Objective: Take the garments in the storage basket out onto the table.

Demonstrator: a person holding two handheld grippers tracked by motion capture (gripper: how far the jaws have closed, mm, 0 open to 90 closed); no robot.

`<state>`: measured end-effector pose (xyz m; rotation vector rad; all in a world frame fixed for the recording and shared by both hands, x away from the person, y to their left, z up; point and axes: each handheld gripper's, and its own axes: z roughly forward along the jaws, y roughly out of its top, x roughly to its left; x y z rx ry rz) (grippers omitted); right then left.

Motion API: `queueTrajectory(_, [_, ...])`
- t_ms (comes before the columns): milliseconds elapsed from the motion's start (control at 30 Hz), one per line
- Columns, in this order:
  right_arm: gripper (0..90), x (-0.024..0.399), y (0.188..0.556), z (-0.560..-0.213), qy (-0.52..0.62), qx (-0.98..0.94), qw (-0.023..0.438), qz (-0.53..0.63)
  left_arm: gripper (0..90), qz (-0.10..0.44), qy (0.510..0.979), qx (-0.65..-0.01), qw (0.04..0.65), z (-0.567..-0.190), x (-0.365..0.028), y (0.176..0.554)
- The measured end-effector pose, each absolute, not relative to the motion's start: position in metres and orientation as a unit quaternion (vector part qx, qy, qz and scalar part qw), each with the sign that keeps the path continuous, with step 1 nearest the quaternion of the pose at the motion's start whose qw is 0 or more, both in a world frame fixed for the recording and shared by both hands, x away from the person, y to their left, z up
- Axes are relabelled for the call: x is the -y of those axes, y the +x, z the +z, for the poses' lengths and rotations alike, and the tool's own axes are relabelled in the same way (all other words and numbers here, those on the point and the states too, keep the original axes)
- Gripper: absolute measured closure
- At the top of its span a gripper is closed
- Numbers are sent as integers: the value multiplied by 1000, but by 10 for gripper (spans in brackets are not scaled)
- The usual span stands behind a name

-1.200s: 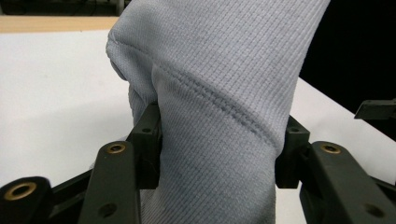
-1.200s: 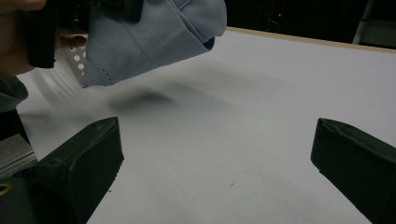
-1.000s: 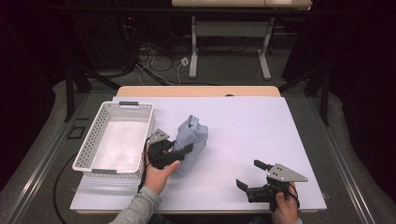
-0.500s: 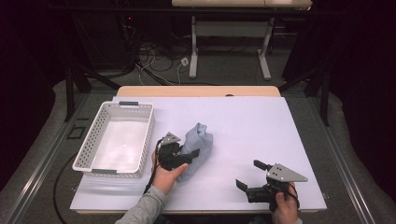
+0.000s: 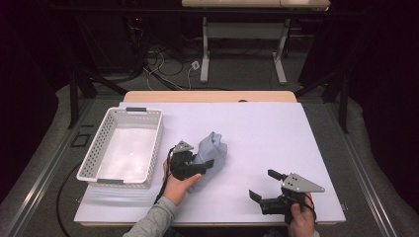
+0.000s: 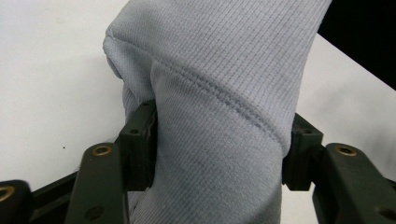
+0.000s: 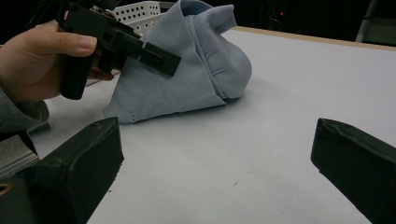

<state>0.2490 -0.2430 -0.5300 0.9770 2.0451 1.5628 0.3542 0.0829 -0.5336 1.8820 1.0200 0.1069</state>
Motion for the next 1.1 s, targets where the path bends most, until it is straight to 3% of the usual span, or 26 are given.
queueTrajectory(533, [20,243,249,-530,345,-730,195,557,142,27,759,-439,481,-530,-84,351])
queueTrajectory(700, [20,244,249,-529,344,-731,194,556,5,31,759,-442,477,-527,-84,348])
queueTrajectory(1100, [20,244,249,-529,344,-732,195,555,5,29,756,-434,489,-515,-93,340])
